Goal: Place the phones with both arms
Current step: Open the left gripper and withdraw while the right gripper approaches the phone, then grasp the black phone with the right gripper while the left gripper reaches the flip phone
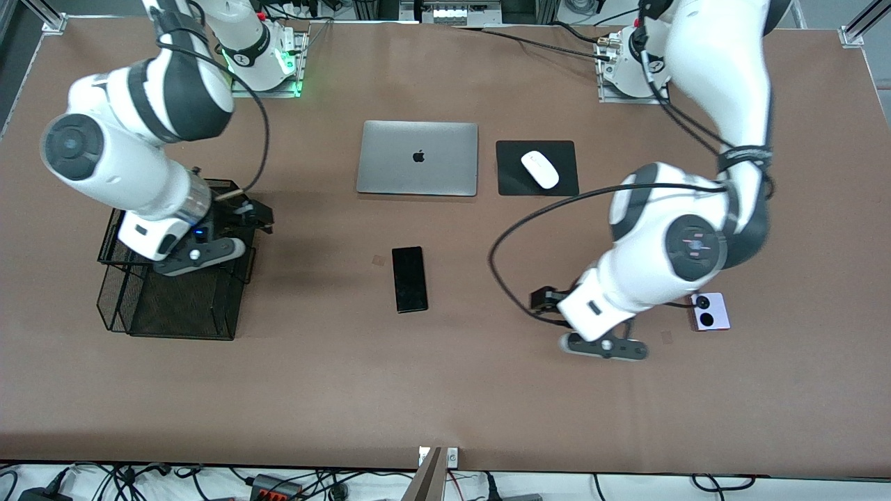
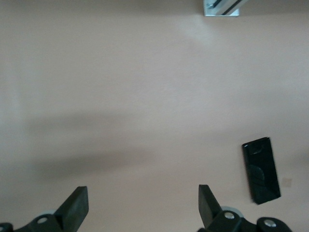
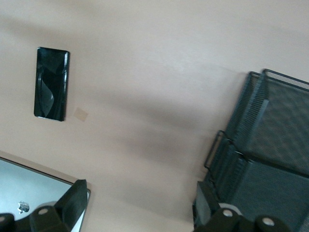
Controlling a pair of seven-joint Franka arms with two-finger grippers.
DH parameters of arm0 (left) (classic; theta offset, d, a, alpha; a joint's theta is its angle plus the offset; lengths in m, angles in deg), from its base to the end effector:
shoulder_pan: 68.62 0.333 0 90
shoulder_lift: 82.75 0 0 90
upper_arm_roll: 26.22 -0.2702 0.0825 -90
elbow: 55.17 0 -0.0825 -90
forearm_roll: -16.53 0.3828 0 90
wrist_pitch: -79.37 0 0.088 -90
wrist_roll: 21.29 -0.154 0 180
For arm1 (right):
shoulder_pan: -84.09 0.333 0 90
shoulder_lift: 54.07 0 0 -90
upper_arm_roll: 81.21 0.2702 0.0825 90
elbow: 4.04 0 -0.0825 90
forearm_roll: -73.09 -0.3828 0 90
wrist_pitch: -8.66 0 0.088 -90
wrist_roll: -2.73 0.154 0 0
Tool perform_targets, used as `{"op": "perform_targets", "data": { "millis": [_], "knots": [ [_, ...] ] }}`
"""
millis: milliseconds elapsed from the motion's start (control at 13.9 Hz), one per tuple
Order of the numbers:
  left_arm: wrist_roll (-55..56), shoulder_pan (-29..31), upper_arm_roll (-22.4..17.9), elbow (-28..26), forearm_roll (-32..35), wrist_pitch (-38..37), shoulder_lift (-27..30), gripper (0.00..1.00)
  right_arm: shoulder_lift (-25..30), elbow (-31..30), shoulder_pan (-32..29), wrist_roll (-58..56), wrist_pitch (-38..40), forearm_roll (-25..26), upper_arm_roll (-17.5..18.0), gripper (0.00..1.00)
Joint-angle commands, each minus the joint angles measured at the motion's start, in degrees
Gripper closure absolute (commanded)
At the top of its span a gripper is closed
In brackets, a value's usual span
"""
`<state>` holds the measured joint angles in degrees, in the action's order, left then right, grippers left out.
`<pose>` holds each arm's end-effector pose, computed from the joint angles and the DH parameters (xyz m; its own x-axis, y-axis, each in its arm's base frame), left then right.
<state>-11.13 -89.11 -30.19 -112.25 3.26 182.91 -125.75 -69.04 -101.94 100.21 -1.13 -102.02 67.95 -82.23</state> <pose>0.6903 -0.2504 0.3430 0.9964 -0.0812 0.0252 -0.0845 -0.9787 0.1872 0.5925 0.1708 0.3431 0.9549 0.2949 -0.0340 0.2915 -0.9532 -0.0804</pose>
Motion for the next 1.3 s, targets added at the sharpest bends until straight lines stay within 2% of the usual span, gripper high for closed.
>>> {"op": "perform_targets", "data": {
  "millis": [0, 216, 433, 649, 866, 1010, 1227],
  "knots": [
    [-6.6, 3.8, 0.9, -10.6, 3.0, 0.1, 7.0, 0.0, -5.2, 3.8, 2.8, -0.1, -2.6, -0.3, -0.4, 0.0],
    [-15.0, 7.1, 0.7, -18.6, 4.2, 0.8, 12.2, 0.0, -14.3, 12.6, 8.2, 0.1, -2.8, -1.1, -0.4, 0.0],
    [-20.3, 9.4, 0.3, -24.3, 7.6, 2.2, 15.1, 0.0, -20.3, 18.2, 12.1, 6.5, -3.5, -0.5, -0.6, 0.0],
    [-27.0, 11.8, 0.4, -36.2, 8.3, 13.6, 19.0, 0.0, -24.8, 19.2, 15.2, 12.7, -10.9, -0.6, -0.6, 0.0],
    [-34.6, 13.4, 0.5, -44.4, 8.3, 21.4, 21.0, 0.0, -28.2, 19.2, 18.7, 18.4, -14.6, 0.6, -1.0, 0.0],
    [-38.8, 15.1, 0.9, -49.0, 8.0, 26.3, 21.7, 0.0, -29.8, 19.3, 19.1, 22.0, -14.7, 2.0, -0.9, 0.0],
    [-44.5, 18.1, 1.2, -52.8, 7.9, 28.7, 22.3, 0.0, -32.7, 19.9, 20.8, 24.1, -15.9, 2.3, -1.1, 0.0]
  ]
}}
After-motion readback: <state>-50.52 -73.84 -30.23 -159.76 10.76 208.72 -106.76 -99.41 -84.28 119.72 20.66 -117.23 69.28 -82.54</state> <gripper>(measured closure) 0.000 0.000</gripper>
